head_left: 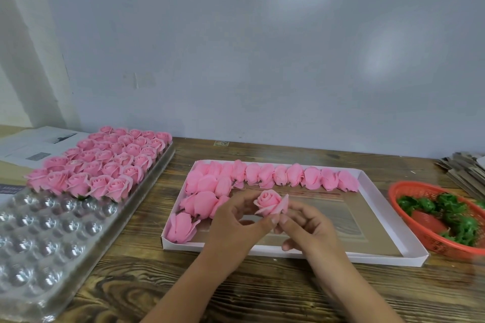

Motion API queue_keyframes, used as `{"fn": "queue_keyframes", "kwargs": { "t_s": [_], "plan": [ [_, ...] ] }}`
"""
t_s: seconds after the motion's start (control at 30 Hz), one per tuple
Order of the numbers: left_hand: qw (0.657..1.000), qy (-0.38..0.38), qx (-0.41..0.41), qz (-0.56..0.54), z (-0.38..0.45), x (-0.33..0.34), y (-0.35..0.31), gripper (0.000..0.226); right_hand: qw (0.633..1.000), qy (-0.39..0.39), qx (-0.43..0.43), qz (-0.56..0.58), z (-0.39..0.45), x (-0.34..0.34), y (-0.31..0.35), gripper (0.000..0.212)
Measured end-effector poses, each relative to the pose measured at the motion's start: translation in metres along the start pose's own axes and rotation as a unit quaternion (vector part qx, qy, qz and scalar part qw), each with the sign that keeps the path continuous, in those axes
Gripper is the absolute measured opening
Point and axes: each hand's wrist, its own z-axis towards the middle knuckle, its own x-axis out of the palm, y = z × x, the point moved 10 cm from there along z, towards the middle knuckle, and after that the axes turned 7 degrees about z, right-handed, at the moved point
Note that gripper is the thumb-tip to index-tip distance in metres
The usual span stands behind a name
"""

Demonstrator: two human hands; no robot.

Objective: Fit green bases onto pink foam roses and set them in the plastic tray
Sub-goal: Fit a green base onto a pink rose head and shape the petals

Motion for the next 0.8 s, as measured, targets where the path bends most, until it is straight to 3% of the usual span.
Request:
{"fn": "queue_keyframes", "kwargs": {
  "t_s": [0.43,0.63,0.8],
  "plan": [
    [0.999,0.035,-0.019,0.004,0.002,-0.009,0.004,0.033,0.999,0.025,0.02,0.008,0.002,-0.001,-0.004,0.041],
    [0.996,-0.007,-0.071,0.048,-0.003,-0.081,0.009,0.029,0.999,0.012,0.022,0.023,0.004,-0.007,-0.008,0.028],
    [0.975,-0.083,-0.09,0.184,-0.011,-0.177,0.002,0.034,1.0,0.017,0.018,0.014,0.004,-0.006,-0.008,0.031]
  ]
}}
